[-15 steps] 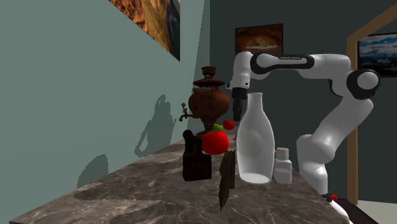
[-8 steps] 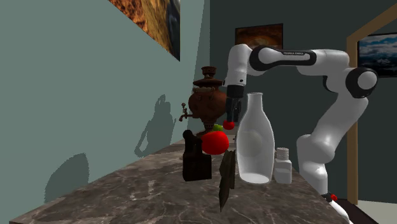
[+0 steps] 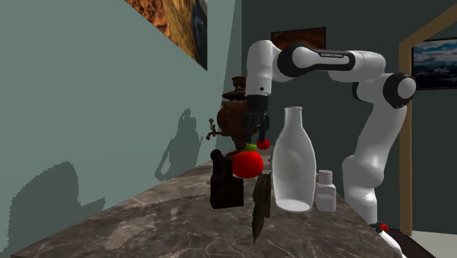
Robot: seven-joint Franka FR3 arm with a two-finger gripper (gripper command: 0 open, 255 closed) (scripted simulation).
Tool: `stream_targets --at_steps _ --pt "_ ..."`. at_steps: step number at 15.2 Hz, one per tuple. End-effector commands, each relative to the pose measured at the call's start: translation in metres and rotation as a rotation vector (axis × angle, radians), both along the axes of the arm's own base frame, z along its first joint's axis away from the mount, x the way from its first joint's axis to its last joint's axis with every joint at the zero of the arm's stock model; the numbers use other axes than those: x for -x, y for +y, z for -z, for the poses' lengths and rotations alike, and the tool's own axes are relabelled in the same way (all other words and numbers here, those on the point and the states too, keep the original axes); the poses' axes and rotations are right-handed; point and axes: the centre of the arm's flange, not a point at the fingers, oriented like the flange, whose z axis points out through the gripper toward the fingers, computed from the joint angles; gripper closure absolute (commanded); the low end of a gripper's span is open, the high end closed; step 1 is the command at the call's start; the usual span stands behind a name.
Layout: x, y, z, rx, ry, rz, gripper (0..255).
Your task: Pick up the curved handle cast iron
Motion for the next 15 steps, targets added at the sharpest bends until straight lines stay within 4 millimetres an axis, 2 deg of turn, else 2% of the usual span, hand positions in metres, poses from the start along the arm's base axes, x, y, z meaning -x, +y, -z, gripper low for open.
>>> stream_targets --at_steps 1,11,15 --pt "-0.010 0.028 0.002 0.009 0.005 0.049 0" --pt "-0.085 0.149 0.017 0.064 0.031 0.265 0" --pt "-0.088 0.152 0.033 0.066 0.032 0.271 0"
